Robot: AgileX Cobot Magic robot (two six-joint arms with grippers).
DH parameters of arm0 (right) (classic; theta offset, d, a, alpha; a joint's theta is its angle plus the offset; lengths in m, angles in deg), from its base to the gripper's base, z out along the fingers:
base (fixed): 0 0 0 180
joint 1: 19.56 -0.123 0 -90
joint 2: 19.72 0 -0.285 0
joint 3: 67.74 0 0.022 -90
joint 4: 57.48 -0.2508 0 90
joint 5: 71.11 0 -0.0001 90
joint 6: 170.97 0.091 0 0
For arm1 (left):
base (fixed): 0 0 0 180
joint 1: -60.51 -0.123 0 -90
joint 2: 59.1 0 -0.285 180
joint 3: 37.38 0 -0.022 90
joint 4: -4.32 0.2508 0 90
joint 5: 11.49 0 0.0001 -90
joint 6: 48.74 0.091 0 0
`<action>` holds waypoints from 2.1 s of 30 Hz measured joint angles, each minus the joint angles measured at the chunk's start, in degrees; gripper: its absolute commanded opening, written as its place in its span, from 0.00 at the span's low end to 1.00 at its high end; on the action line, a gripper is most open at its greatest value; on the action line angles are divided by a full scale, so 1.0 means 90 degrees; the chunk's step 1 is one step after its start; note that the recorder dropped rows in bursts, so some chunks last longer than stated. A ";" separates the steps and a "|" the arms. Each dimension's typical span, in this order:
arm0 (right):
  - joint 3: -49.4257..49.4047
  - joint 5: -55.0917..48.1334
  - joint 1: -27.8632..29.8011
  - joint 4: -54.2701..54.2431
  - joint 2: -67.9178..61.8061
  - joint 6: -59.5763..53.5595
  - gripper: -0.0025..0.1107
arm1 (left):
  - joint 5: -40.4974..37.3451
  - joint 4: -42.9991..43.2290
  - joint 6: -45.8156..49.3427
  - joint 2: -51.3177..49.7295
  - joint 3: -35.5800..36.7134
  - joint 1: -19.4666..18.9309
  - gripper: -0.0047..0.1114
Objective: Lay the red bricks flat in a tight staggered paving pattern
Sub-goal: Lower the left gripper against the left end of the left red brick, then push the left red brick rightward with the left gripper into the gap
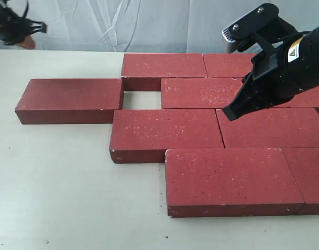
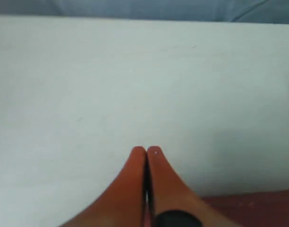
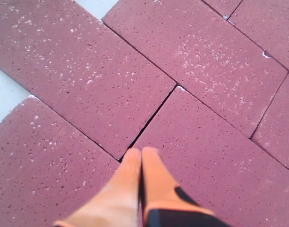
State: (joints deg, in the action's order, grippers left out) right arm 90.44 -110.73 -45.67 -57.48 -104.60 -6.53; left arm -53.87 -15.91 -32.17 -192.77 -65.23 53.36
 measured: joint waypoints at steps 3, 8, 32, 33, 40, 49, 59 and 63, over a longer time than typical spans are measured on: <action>0.0000 0.0013 0.0000 -0.0045 0.0000 0.0013 0.01 | -0.0116 0.0105 -0.0084 0.0129 0.0723 -0.0421 0.04; 0.0000 0.0013 0.0000 -0.0081 0.0000 0.0013 0.01 | -0.0174 0.0120 -0.0100 0.0271 0.1636 -0.0639 0.04; 0.0000 0.0036 0.0000 -0.0177 0.0000 0.0013 0.01 | -0.0013 -0.0337 0.0017 0.0391 0.2186 0.0216 0.04; 0.0000 0.0036 0.0000 -0.0177 0.0000 0.0013 0.01 | -0.0001 -0.0392 0.0017 0.0391 0.2186 0.0297 0.04; 0.0000 0.0058 0.0000 -0.0177 0.0000 0.0013 0.01 | 0.0182 -0.0757 0.0017 0.0391 0.2186 0.0874 0.04; 0.0000 0.0058 0.0000 -0.0177 0.0000 0.0013 0.01 | 0.0547 -0.0266 0.0017 0.0429 0.2211 0.1247 0.04; 0.0000 0.0058 0.0000 -0.0177 0.0000 0.0013 0.01 | 0.0657 0.0245 0.0017 0.0442 0.2226 0.1381 0.04; 0.0000 0.0058 0.0000 -0.0177 0.0000 0.0013 0.01 | 0.0696 0.0399 -0.0031 0.0445 0.2226 0.1416 0.04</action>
State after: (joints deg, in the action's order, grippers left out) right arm 90.44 -110.21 -45.67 -59.08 -104.60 -6.41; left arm -47.60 -12.32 -32.46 -188.76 -45.19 66.10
